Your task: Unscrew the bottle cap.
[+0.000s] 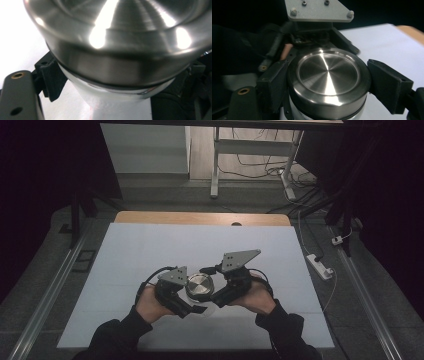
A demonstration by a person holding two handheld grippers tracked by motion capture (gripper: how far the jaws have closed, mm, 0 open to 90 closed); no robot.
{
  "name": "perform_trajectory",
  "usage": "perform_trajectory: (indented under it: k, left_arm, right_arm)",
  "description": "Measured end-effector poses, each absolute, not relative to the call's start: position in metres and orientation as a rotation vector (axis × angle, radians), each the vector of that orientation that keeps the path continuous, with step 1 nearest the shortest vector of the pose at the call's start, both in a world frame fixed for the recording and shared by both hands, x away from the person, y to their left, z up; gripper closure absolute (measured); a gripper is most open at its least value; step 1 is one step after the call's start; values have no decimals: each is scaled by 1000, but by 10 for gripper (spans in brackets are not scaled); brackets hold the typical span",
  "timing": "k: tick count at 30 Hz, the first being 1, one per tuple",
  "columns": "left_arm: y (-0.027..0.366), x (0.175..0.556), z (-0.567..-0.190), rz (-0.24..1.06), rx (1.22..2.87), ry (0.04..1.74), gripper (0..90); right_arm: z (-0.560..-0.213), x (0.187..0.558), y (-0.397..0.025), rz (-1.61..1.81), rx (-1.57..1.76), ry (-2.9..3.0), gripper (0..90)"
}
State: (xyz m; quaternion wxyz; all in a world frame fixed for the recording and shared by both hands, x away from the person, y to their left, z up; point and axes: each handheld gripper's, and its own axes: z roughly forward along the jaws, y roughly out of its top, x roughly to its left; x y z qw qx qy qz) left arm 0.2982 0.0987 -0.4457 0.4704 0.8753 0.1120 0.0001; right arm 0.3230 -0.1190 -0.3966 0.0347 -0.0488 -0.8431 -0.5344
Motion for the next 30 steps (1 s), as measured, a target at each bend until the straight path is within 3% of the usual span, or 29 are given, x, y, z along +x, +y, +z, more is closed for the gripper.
perform_trajectory:
  k: [3,7,10,15,18,30]
  left_arm:
    - [97,298,-445,29,2147,309,156]
    - [101,301,-444,103,2147,416,156]
    - [102,302,-446,171,2144,530,156]
    - [97,299,-445,212,2166,553,156]
    - [95,298,-444,209,2169,539,156]
    - [100,299,-444,103,2157,385,156]
  right_arm:
    - [-398,328,-121,-1638,-244,-2551,94]
    - [-389,319,-116,-1633,-400,-2701,47]
    - [-385,308,-106,-1626,-520,-2830,64]
    - [-391,299,-92,-1643,-663,-2871,123]
    - [-395,298,-89,-1643,-666,-2918,179]
    - [-390,308,-103,-1658,-420,-2778,187]
